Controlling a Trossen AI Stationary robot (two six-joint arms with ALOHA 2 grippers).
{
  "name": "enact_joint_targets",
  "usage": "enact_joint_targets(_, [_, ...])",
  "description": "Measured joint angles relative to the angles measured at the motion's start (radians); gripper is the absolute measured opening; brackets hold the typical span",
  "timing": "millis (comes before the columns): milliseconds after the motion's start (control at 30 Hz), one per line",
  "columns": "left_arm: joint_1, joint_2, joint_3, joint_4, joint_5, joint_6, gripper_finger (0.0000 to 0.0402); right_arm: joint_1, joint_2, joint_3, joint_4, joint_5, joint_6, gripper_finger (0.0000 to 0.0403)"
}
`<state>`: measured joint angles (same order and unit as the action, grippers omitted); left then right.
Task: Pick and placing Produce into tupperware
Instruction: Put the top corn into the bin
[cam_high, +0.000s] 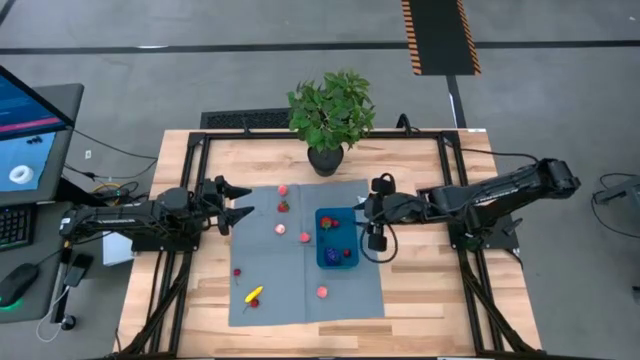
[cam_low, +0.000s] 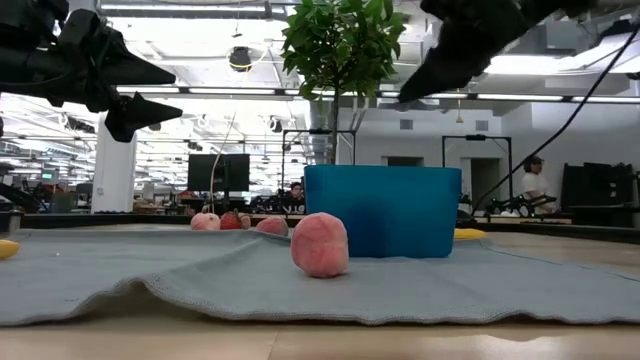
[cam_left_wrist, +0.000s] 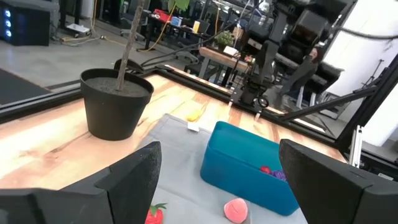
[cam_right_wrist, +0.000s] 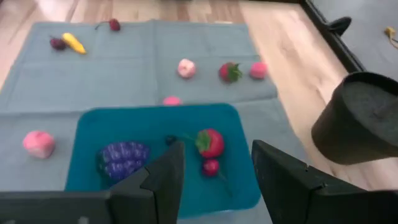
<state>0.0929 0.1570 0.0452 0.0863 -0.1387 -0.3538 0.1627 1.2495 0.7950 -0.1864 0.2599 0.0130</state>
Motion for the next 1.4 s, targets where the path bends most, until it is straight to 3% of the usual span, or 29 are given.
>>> enact_joint_targets(300, [0.0, 0.0, 0.0, 0.0, 0.0, 0.0, 0.0316, -0.037, -0.149, -0.262, 0.288, -0.019, -0.013, 0.0188])
enact_joint_targets(767, [0.0, 0.0, 0.0, -0.002, 0.0, -0.001, 0.0316, -0.072, -0.565, -0.476, 0.363, -0.02, 0.013, 0.016])
enact_joint_targets(1400, [0.0, 0.0, 0.0, 0.029, -0.011, -0.006, 0.0316, -0.064, -0.588, -0.491, 0.368, -0.027, 0.047, 0.0162])
